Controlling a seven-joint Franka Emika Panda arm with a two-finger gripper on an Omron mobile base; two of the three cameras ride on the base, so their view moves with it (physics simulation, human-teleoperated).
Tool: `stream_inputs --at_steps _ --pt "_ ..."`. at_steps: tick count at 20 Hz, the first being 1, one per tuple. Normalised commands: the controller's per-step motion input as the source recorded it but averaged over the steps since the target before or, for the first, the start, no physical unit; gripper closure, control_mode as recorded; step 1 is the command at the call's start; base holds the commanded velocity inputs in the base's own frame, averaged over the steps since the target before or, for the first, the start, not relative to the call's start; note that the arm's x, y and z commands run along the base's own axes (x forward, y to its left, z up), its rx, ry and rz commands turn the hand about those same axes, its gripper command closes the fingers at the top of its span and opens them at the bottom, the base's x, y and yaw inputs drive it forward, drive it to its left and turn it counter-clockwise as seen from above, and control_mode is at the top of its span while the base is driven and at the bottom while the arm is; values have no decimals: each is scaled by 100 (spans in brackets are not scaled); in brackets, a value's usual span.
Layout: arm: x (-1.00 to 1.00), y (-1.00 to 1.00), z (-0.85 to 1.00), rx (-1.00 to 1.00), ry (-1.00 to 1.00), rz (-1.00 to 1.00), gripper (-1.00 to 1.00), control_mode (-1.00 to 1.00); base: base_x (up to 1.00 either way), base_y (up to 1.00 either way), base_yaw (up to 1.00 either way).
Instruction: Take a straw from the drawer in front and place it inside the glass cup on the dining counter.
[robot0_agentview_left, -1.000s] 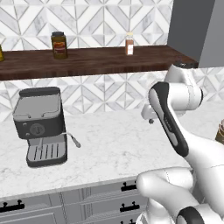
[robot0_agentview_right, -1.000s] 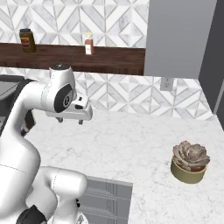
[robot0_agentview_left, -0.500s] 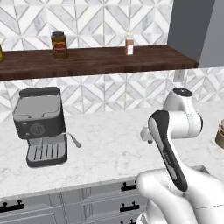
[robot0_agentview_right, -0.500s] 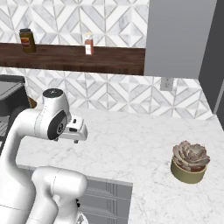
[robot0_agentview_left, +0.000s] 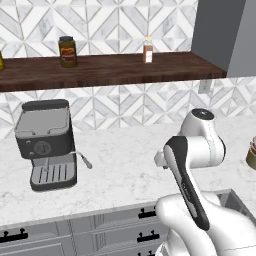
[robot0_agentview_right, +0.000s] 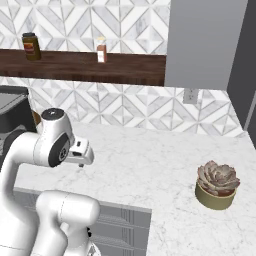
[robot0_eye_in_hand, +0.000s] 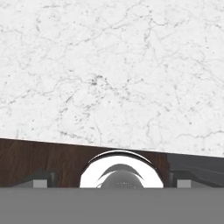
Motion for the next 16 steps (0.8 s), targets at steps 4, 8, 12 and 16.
stream_inputs --at_steps 4,8,12,16 --pt "0 18 0 0 0 0 -100 -100 0 0 0" --pt "0 6 0 0 0 0 -100 100 -6 23 -1" --pt "0 0 0 0 0 0 -100 100 -10 40 -6" --pt "0 0 0 0 0 0 -100 100 -19 40 -8"
